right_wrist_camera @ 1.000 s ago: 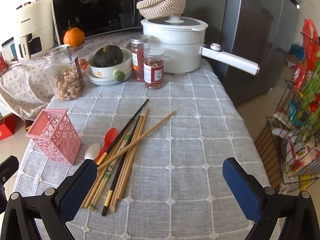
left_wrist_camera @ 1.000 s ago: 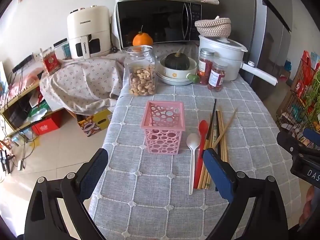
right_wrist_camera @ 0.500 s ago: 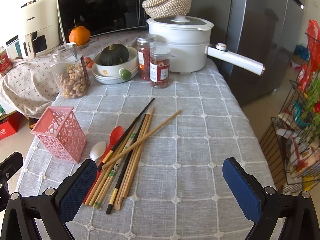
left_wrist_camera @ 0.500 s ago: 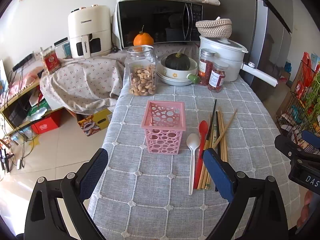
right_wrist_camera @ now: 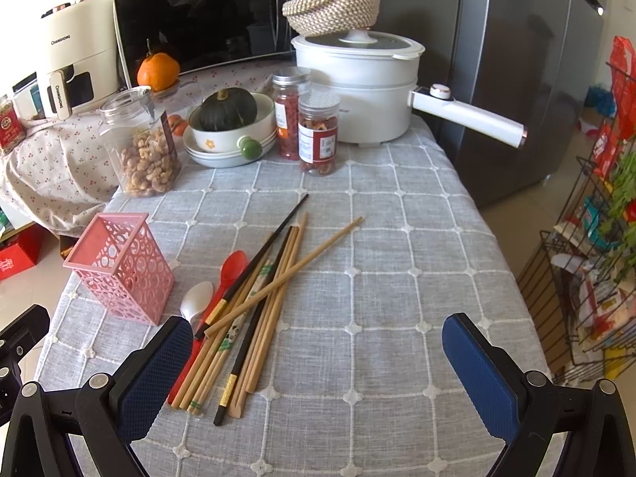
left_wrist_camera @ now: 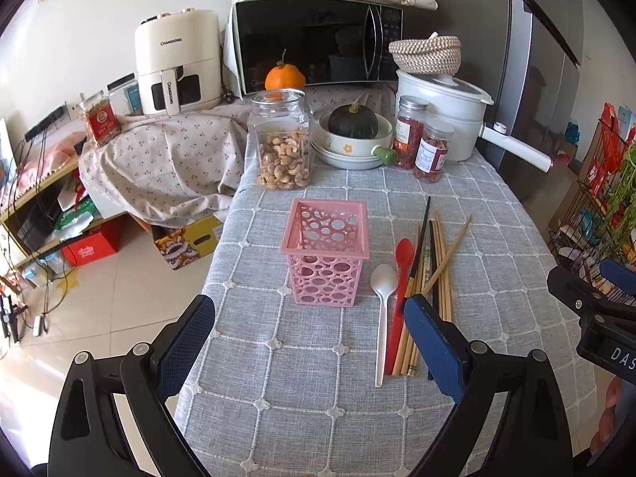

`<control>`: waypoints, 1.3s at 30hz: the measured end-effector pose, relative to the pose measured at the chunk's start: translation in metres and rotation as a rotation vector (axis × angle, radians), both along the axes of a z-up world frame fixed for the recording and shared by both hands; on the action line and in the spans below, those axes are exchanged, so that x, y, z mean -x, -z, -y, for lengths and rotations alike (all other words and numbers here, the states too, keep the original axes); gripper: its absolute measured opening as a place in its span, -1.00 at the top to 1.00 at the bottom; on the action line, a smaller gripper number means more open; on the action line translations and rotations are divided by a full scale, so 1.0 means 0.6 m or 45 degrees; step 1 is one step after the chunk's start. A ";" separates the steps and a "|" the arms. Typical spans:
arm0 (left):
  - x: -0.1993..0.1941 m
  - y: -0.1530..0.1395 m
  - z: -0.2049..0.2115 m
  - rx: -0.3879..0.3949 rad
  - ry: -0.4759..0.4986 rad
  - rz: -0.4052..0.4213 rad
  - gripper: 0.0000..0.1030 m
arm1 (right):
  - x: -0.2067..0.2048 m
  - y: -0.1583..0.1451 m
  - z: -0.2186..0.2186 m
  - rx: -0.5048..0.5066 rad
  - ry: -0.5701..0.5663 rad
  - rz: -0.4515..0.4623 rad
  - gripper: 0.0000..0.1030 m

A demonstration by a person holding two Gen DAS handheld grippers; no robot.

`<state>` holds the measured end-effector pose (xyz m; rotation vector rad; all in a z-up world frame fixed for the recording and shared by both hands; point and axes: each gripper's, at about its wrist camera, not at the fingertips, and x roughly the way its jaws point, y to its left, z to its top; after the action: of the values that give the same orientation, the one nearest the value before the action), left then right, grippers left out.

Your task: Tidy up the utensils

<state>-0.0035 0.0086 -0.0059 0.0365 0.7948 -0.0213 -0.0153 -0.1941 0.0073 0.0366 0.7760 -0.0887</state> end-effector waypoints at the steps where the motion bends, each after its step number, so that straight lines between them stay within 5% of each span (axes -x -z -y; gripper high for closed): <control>1: -0.006 -0.002 0.000 -0.002 -0.002 -0.003 -0.90 | 0.000 0.000 0.000 0.000 0.000 0.000 -1.00; 39: -0.009 -0.011 -0.002 -0.006 -0.006 0.006 -0.90 | 0.001 -0.003 0.000 -0.029 -0.002 0.000 -1.00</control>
<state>0.0018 0.0098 0.0007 0.0391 0.7899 -0.0146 -0.0161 -0.1942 0.0093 0.0573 0.7768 -0.0785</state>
